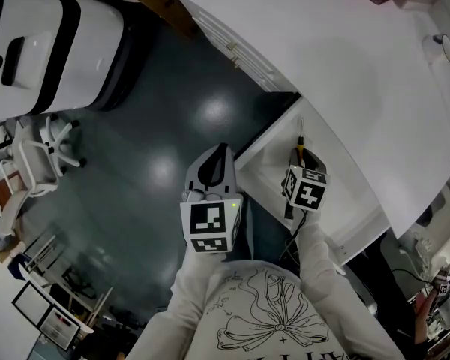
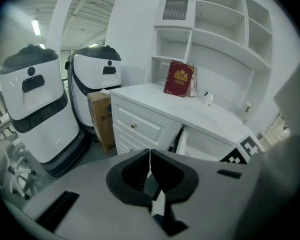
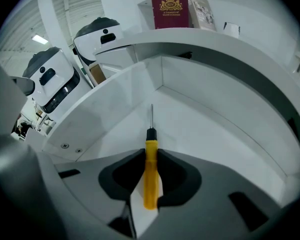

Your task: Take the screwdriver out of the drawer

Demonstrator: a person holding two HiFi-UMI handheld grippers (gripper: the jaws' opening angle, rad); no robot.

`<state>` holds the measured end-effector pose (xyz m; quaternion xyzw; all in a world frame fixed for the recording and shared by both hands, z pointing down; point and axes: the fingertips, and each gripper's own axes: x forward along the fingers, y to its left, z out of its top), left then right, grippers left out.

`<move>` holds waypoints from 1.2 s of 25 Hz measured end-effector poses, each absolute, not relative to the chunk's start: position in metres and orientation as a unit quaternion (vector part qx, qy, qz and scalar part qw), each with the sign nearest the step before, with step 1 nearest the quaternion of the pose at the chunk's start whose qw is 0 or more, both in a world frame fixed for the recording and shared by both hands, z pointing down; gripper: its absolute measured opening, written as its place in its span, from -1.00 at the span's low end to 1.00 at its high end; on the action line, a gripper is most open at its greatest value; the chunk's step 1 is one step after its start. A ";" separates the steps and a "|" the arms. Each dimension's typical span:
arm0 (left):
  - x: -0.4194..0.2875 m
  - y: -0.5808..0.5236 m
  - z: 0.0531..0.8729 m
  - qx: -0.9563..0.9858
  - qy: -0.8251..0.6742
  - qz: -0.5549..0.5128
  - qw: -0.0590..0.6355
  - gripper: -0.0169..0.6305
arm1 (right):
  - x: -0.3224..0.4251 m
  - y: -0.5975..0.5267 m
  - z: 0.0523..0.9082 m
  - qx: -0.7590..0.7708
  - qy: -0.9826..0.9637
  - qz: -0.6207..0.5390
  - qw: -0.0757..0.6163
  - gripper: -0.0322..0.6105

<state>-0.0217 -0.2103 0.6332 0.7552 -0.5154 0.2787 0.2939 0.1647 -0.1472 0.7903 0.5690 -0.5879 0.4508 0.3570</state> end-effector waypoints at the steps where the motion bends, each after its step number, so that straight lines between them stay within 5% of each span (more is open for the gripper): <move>1: -0.022 -0.211 0.632 0.756 -0.516 0.278 0.292 -0.92 | 0.165 -0.147 0.791 0.568 -0.588 0.453 0.355 -0.67; 14: -0.020 -0.207 0.593 0.773 -0.514 0.250 0.275 -0.92 | 0.158 -0.148 0.743 0.578 -0.606 0.440 0.324 -0.67; 30: -0.036 -0.193 0.487 0.804 -0.529 0.170 0.209 -0.92 | 0.143 -0.156 0.589 0.630 -0.661 0.334 0.236 -0.67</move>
